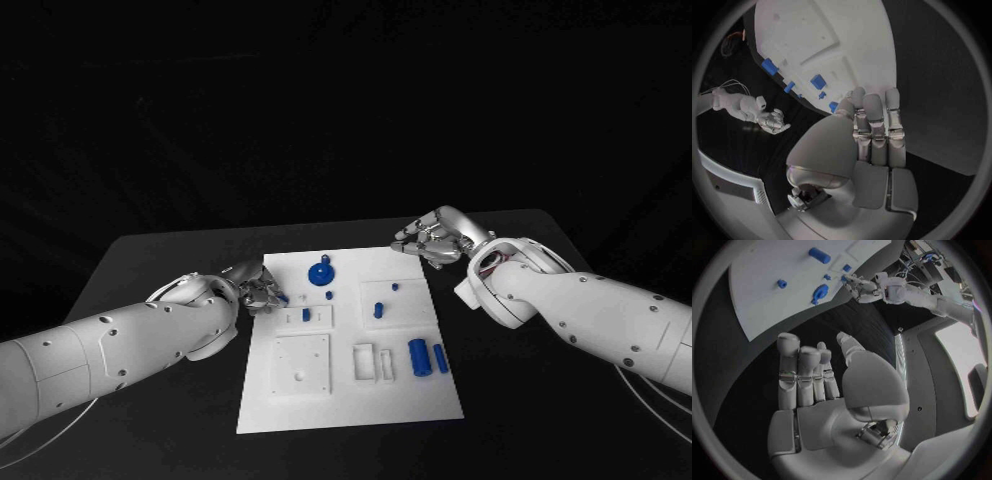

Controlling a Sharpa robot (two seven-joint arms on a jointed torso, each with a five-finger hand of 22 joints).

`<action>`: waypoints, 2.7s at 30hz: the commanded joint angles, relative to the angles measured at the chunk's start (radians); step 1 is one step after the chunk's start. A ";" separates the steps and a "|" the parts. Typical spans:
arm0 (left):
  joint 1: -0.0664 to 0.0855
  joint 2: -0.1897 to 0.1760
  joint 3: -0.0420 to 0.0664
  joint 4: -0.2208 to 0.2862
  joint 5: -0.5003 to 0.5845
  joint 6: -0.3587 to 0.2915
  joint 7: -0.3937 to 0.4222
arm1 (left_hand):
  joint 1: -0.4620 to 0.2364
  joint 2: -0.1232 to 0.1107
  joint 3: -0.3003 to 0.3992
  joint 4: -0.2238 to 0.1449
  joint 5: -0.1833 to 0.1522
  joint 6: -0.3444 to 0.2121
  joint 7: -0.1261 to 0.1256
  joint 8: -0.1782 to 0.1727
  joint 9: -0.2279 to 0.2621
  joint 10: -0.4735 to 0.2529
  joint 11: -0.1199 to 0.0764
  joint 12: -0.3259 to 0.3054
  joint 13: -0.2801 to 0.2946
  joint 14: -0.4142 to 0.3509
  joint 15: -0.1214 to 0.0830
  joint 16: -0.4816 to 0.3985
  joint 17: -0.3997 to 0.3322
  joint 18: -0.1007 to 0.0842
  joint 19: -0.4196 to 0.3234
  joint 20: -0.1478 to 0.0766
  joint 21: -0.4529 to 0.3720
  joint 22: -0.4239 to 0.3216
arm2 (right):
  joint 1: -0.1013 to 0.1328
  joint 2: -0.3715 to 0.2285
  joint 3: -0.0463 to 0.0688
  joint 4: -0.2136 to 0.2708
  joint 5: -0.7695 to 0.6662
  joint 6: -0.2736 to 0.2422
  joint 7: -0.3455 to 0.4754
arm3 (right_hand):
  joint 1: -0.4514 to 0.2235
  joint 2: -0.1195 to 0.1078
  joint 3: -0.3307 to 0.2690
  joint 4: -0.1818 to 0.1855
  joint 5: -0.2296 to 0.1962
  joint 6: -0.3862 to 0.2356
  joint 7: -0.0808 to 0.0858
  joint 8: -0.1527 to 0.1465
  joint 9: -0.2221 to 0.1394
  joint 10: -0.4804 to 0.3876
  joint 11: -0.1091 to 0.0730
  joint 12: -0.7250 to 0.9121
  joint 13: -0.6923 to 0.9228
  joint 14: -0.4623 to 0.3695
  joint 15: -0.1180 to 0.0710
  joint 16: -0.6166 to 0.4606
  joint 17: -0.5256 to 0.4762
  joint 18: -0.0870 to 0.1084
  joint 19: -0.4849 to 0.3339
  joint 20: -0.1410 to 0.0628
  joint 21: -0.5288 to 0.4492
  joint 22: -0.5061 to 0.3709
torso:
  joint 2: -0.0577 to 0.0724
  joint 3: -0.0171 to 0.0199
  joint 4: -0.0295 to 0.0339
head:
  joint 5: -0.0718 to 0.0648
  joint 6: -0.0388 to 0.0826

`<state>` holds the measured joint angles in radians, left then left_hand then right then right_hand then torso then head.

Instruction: Assemble the parts on the task board

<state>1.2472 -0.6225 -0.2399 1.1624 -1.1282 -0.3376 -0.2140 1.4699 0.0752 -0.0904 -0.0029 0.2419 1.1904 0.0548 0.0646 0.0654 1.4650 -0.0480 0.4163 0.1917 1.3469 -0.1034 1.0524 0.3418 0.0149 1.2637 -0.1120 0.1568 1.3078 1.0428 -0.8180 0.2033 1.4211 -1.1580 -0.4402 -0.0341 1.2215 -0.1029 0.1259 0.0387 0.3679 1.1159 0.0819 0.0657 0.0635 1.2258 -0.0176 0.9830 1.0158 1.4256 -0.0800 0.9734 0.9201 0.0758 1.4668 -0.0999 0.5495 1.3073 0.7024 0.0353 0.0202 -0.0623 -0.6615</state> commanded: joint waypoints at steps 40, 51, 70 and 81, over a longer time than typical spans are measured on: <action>0.036 -0.054 0.007 0.049 0.274 0.158 0.162 | -0.066 -0.039 0.262 -0.116 -0.077 0.099 -0.018 0.000 0.107 0.046 -0.007 0.043 -0.019 0.005 -0.010 0.028 0.026 -0.013 -0.058 -0.020 0.155 0.022 | -0.001 0.023 0.000 0.032 -0.034 0.023 0.048 | 0.006 0.022 0.019 -0.096 0.007 0.002 0.002 -0.004 -0.001 -0.002 0.001 0.003 0.005 -0.003 -0.002 -0.001 0.003 0.008 0.005 0.000 0.004 0.062 | -0.002 -0.0004 0.0004 | 0.012 0.025; 0.113 -0.068 0.015 0.066 0.519 0.484 0.100 | -0.084 -0.035 0.265 -0.133 -0.064 0.097 -0.019 0.000 0.127 0.046 -0.008 0.049 -0.015 0.002 -0.011 0.039 0.036 -0.013 -0.065 -0.021 0.173 0.021 | 0.000 0.053 -0.010 0.065 -0.199 0.013 0.112 | 0.010 0.040 0.037 -0.228 -0.006 -0.010 0.010 -0.004 -0.001 -0.003 0.004 0.003 0.005 -0.006 0.000 -0.005 -0.001 0.007 0.000 0.001 0.006 0.062 | -0.004 0.0002 -0.0001 | 0.027 0.045; 0.143 -0.043 0.016 0.072 0.830 0.787 -0.004 | -0.110 -0.033 0.276 -0.156 -0.007 0.084 -0.022 0.000 0.200 0.045 -0.008 0.062 -0.004 -0.006 -0.012 0.058 0.052 -0.013 -0.076 -0.022 0.190 0.021 | 0.000 0.118 -0.081 0.120 -0.510 0.005 0.171 | 0.076 0.020 0.010 -0.312 -0.056 -0.060 -0.007 -0.003 -0.001 -0.014 -0.017 -0.025 -0.018 -0.023 -0.015 -0.035 -0.030 -0.011 -0.017 -0.013 -0.039 0.054 | 0.000 0.0005 0.0005 | 0.055 0.064; 0.143 -0.033 0.016 0.073 0.858 0.830 0.002 | -0.115 -0.033 0.280 -0.160 -0.004 0.083 -0.021 0.000 0.211 0.046 -0.008 0.064 -0.003 -0.006 -0.013 0.060 0.054 -0.012 -0.077 -0.022 0.194 0.021 | 0.011 0.142 -0.149 0.137 -0.564 0.092 0.186 | 0.088 0.026 -0.049 -0.310 -0.049 -0.074 -0.018 -0.004 -0.001 -0.007 -0.025 -0.016 -0.005 -0.022 -0.021 -0.027 -0.023 -0.021 -0.015 -0.020 -0.037 0.056 | 0.000 0.0004 0.0012 | 0.072 0.055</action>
<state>1.3872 -0.6581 -0.2250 1.2322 -0.3084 0.4421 -0.2119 1.3573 0.0364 0.1882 -0.1574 0.2318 1.2475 0.0554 0.0607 0.0939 1.4670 -0.0496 0.4754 0.1878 1.3479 -0.1155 1.1070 0.3947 0.0148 1.1914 -0.1340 0.3458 1.3078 1.0523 -0.6789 0.0554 1.5547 -1.6712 -0.4035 0.1300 1.3006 -0.0792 0.0804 -0.2717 0.3137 1.0475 0.0608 0.0657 0.0635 1.2168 -0.0414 0.9638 1.0099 1.4016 -0.0933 0.9427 0.8961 0.0657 1.4543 -0.1126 0.5107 1.3077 0.7025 0.0352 0.0209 0.0071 -0.6036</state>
